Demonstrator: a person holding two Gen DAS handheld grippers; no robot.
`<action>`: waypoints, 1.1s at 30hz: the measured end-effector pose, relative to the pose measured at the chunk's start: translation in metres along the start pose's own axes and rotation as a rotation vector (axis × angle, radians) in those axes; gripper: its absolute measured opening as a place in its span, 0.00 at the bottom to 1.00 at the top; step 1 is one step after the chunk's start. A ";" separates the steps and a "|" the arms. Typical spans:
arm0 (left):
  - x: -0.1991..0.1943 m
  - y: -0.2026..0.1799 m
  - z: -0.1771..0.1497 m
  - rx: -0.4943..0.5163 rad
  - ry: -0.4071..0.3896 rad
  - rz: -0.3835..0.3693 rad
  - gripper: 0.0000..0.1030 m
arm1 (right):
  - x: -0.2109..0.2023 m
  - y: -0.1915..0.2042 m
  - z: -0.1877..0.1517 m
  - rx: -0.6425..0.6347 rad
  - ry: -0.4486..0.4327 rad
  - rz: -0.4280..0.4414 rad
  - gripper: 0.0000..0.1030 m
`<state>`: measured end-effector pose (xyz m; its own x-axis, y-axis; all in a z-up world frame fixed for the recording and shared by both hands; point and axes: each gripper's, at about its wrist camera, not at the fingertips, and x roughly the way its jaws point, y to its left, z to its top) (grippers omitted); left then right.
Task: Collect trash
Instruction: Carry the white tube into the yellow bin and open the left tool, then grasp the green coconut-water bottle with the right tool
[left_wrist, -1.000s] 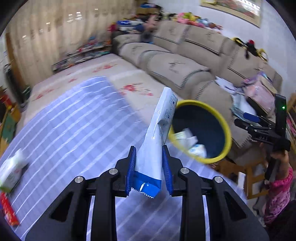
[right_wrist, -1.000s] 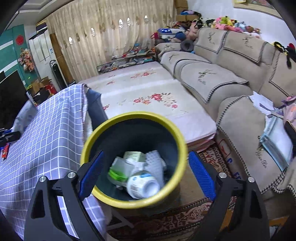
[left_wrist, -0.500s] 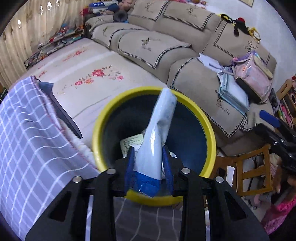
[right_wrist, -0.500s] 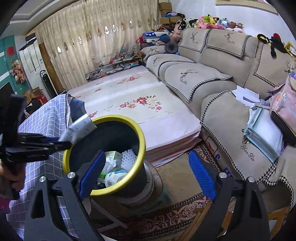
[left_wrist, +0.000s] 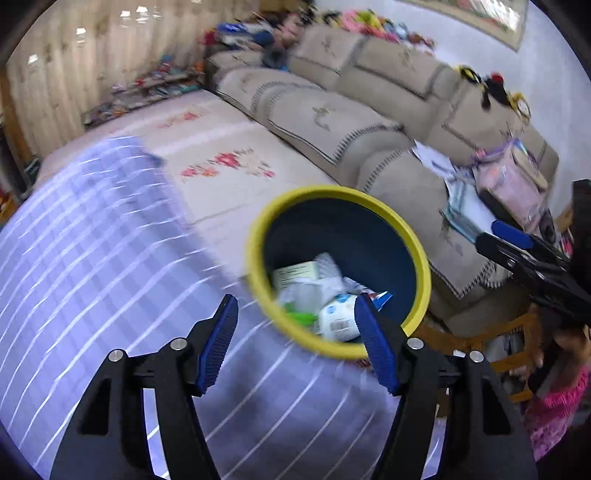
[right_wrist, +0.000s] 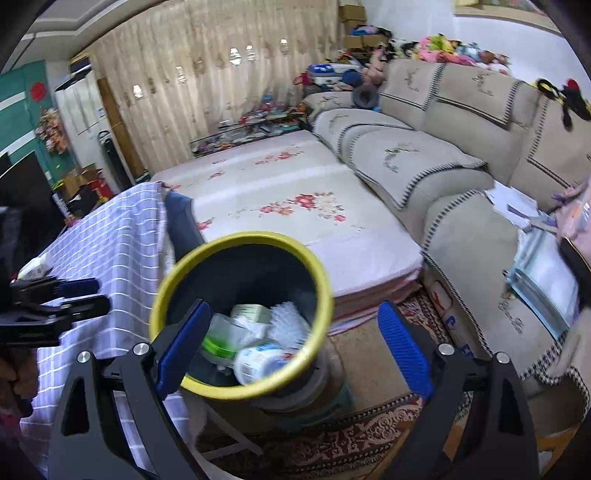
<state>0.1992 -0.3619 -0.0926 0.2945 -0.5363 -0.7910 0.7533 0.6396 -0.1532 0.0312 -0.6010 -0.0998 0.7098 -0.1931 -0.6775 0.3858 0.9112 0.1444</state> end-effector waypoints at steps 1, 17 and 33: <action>-0.016 0.013 -0.009 -0.024 -0.022 0.021 0.64 | 0.001 0.010 0.003 -0.013 -0.001 0.018 0.85; -0.218 0.237 -0.209 -0.473 -0.176 0.486 0.70 | 0.030 0.296 0.020 -0.338 0.043 0.420 0.86; -0.252 0.274 -0.275 -0.593 -0.234 0.490 0.70 | 0.089 0.575 -0.014 -0.463 0.034 0.471 0.86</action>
<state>0.1698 0.0997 -0.0976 0.6756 -0.1787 -0.7153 0.0887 0.9828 -0.1618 0.3077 -0.0893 -0.0876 0.7186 0.2689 -0.6413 -0.2598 0.9593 0.1110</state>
